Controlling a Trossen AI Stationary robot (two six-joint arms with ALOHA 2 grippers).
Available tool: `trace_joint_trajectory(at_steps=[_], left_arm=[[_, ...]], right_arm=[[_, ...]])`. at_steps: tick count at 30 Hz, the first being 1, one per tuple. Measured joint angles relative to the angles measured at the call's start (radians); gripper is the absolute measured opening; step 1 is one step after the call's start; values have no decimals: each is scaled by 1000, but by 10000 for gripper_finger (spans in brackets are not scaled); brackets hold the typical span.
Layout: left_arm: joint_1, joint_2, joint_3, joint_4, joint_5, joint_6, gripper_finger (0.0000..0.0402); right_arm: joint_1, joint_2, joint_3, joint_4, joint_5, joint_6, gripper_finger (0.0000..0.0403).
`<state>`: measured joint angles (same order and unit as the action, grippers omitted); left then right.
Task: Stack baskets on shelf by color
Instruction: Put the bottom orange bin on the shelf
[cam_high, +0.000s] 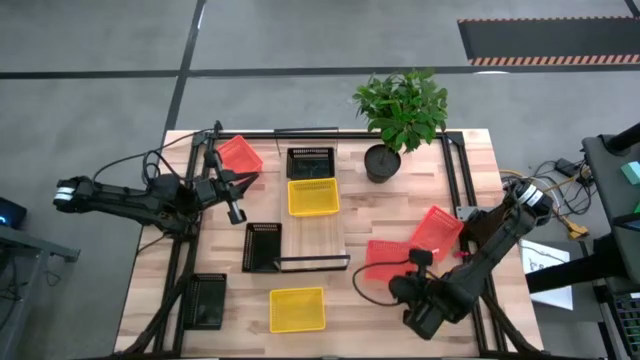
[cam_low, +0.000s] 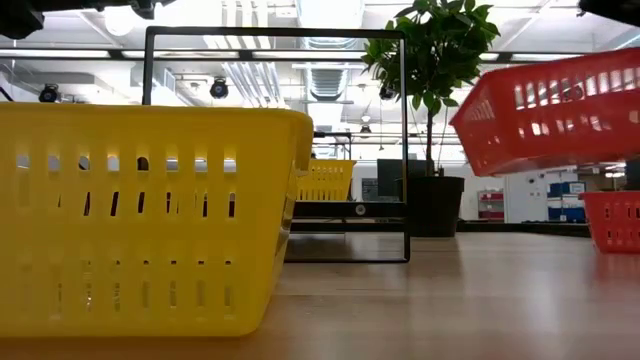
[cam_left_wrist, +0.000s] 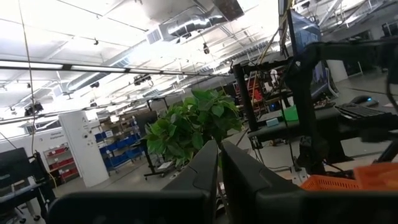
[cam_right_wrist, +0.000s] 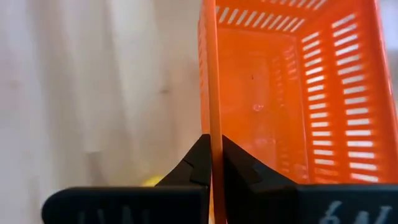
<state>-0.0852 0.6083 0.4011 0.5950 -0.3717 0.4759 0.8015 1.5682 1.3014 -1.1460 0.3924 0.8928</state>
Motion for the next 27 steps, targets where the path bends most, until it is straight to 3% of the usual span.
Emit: trace_joint_trajectory(at_steps=[14,27], left_arm=[[0,6,0,17,0,0,6],[0,7,0,18,0,0,6]], right_arm=[[-211,-62,0,-83,2,-303,8],[-359,-83,0,48,-41,-556,8]])
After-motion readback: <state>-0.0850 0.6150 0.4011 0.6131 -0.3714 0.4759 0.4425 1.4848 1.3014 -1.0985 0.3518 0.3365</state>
